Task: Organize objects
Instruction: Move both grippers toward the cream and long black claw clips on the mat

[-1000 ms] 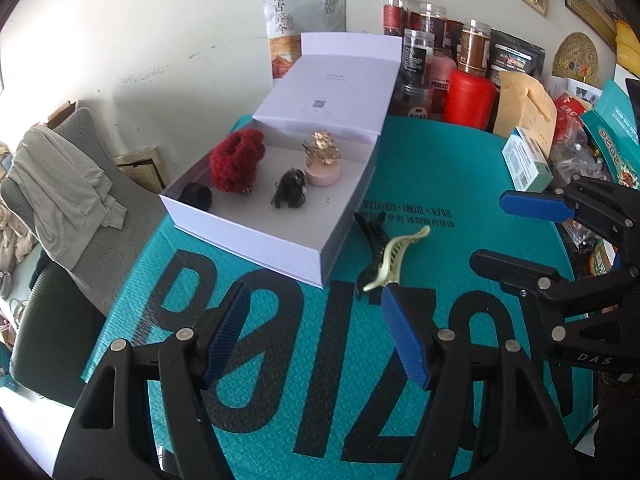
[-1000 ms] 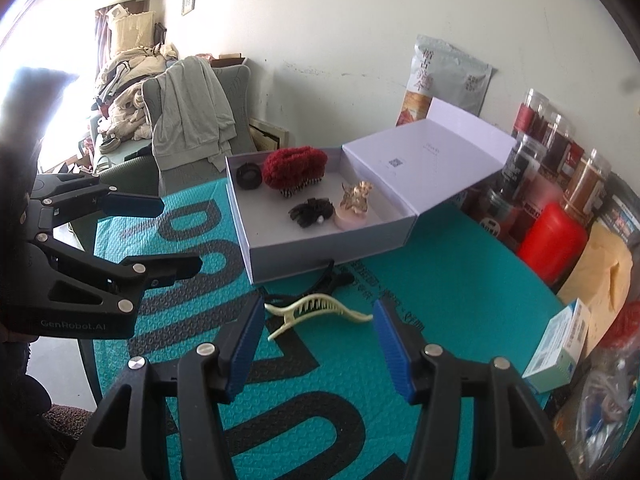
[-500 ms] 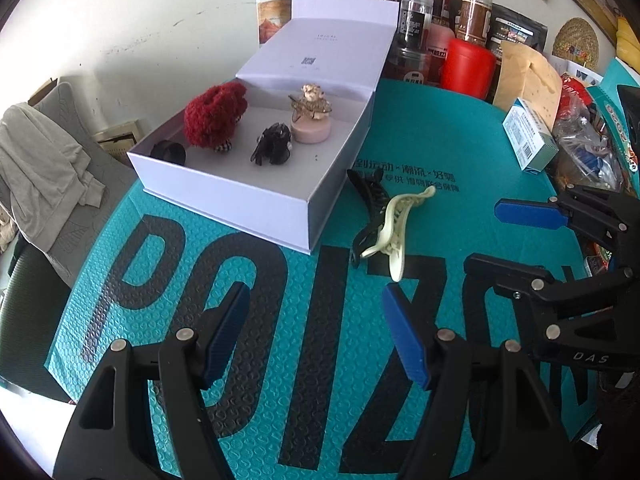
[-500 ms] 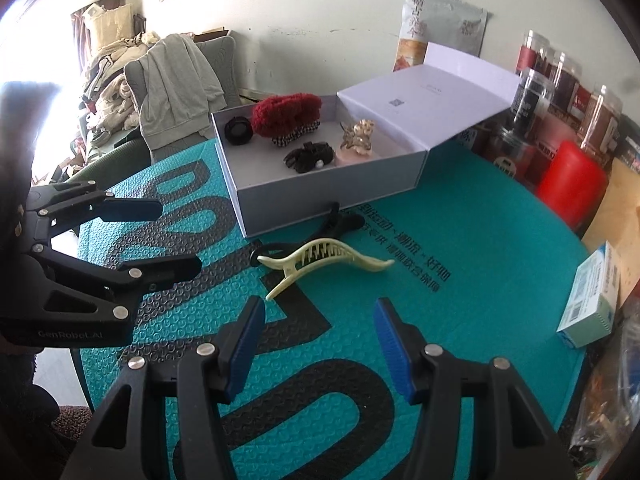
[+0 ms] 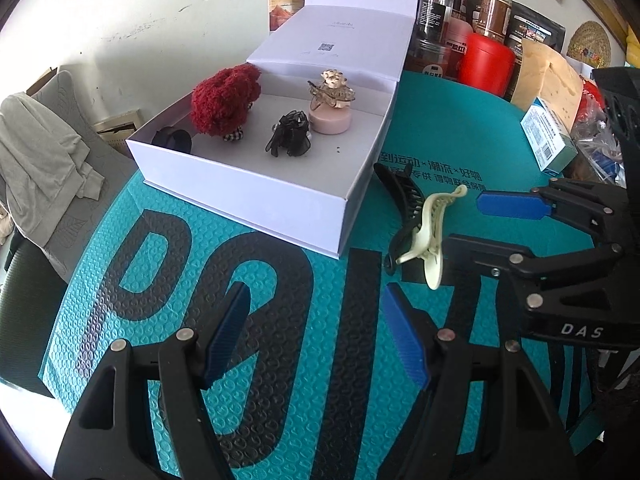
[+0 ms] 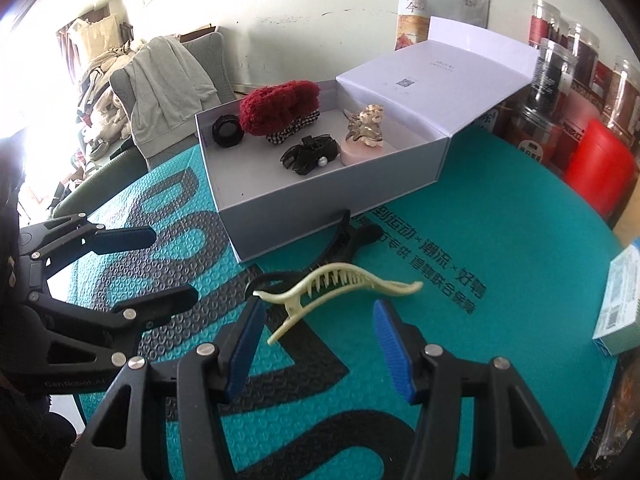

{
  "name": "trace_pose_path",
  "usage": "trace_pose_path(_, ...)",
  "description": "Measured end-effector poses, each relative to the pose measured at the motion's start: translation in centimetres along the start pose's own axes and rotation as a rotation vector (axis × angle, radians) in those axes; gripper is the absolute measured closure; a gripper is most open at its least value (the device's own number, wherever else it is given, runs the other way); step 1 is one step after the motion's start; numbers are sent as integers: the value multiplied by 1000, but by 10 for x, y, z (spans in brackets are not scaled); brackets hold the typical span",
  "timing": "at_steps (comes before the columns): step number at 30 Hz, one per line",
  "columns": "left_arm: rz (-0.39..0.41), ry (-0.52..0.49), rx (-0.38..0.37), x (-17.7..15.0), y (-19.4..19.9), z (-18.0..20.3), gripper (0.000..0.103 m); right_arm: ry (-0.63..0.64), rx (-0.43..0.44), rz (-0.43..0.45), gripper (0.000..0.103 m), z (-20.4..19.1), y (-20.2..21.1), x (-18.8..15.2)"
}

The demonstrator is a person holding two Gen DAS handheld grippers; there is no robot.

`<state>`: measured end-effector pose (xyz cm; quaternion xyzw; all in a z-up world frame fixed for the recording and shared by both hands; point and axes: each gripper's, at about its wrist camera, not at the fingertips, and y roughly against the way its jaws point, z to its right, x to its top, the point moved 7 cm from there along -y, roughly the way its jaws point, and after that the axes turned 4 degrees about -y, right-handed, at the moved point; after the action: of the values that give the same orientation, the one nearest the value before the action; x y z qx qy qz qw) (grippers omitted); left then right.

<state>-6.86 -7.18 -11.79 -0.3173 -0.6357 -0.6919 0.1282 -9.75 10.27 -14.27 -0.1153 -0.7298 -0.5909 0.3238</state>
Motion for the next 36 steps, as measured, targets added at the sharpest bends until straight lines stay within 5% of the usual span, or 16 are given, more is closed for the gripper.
trace_pose_path(16,19,-33,-44,13,-5,8,36,-142,91,-51,46,16,-31,4)
trace_pose_path(19,20,-39,-45,14,-5,11,36,-145,111,-48,58,17,-29,3)
trace_pose_path(24,30,-41,-50,17,-2,14,36,-144,90,-48,67,23,-24,-1)
trace_pose_path(32,49,-60,-64,23,-7,27,37,-155,11,-44,67,44,-13,-11)
trace_pose_path(36,48,-80,-73,24,-13,36,47,-167,-22,-54,67,57,-12,-17)
